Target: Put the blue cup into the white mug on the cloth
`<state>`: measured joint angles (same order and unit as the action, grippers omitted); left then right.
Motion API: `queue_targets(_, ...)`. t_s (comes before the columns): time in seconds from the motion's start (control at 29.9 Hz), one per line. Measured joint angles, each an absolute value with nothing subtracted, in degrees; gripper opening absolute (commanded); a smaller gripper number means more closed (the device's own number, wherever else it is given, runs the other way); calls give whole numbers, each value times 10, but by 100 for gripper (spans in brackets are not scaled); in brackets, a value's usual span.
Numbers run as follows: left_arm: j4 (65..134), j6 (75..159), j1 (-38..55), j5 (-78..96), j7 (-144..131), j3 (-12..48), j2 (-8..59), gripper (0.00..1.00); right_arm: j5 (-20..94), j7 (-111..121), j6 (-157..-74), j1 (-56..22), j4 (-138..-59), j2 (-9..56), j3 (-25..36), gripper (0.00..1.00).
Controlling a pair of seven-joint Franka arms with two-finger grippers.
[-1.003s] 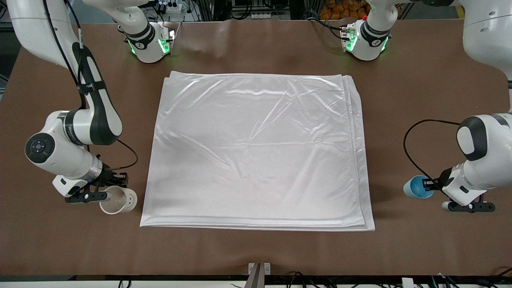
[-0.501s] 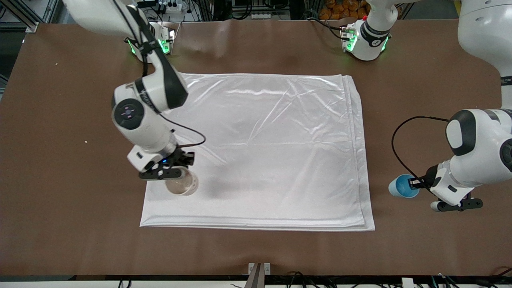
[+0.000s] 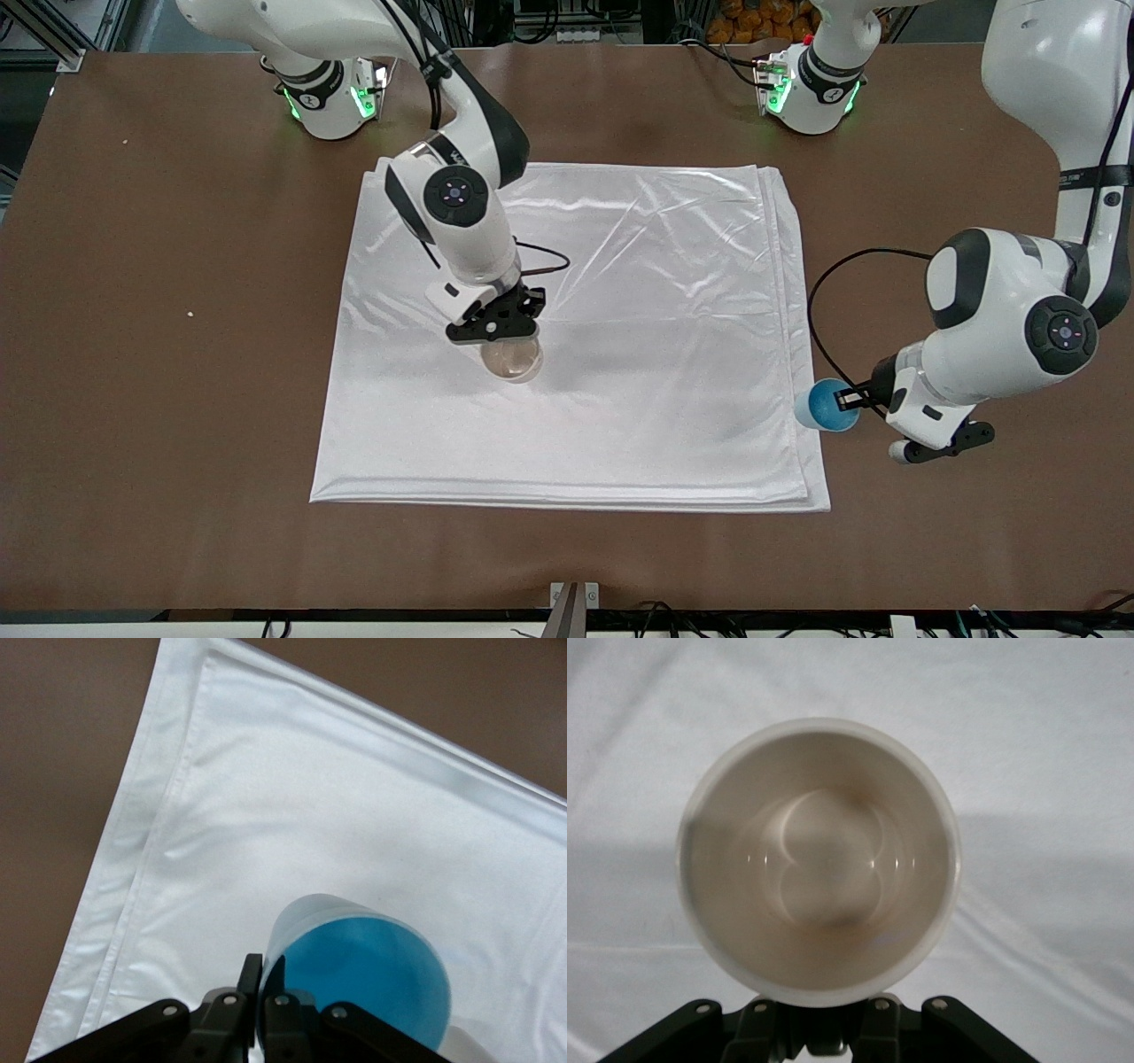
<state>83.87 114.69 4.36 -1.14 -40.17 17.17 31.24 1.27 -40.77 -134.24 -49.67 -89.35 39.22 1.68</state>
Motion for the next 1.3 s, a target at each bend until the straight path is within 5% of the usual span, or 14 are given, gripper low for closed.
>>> queue_targets(0.17,839,1147,67,-11,-436,172,312,0,4,-408,-1354,-501,-892,398,17,9)
queue_targets(0.43,839,1147,101,-24,-485,172,312,0,-15,-408,-1365,-505,-891,405,17,39)
queue_targets(0.6,839,1147,115,-28,-501,172,312,0,-20,-408,-1370,-505,-891,407,18,100)
queue_targets(0.94,839,1147,126,-30,-520,172,312,0,-22,-407,-1365,-504,-874,404,26,100)
queue_targets(1.3,841,1145,173,-30,-578,172,312,0,-22,-407,-1263,-495,-860,329,31,100)
